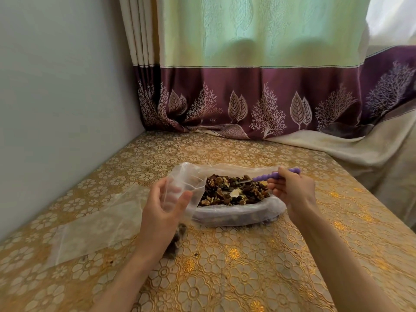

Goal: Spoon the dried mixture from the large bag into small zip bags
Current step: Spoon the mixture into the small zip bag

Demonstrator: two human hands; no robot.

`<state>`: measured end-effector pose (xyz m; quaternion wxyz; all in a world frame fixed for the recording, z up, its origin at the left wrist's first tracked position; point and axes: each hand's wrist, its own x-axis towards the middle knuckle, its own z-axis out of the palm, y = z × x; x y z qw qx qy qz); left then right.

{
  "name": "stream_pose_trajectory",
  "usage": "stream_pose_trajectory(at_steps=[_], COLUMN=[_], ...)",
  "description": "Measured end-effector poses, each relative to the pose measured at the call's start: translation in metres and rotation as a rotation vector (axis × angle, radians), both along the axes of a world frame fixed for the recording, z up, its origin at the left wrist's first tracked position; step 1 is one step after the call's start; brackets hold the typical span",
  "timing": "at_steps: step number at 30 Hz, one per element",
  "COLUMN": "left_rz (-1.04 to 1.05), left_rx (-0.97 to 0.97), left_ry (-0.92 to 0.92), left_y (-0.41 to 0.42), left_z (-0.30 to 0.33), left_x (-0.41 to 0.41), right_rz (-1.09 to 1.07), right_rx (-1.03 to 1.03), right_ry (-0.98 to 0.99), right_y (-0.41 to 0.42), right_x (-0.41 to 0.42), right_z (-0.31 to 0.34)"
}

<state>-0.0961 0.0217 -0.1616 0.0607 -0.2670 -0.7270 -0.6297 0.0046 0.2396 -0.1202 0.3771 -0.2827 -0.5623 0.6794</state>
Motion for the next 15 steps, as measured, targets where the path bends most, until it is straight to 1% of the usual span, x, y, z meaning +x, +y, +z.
stream_pose_trajectory(at_steps=[6, 9, 13, 15], left_rz=[-0.019, -0.012, -0.013, -0.008], left_rx=[-0.015, -0.016, -0.013, -0.003], left_ry=[0.010, 0.022, 0.020, 0.013], left_y=[0.001, 0.001, 0.001, 0.001], left_z=[-0.001, -0.001, -0.001, -0.001], left_x=[0.000, -0.001, -0.002, -0.002], right_rz=[0.035, 0.100, 0.231, 0.287], right_rx=[-0.006, 0.027, 0.118, 0.218], right_ry=[0.109, 0.187, 0.245, 0.256], right_y=[-0.009, -0.020, -0.041, -0.053], right_x=[0.001, 0.004, 0.005, 0.004], right_z=[0.015, 0.028, 0.039, 0.040])
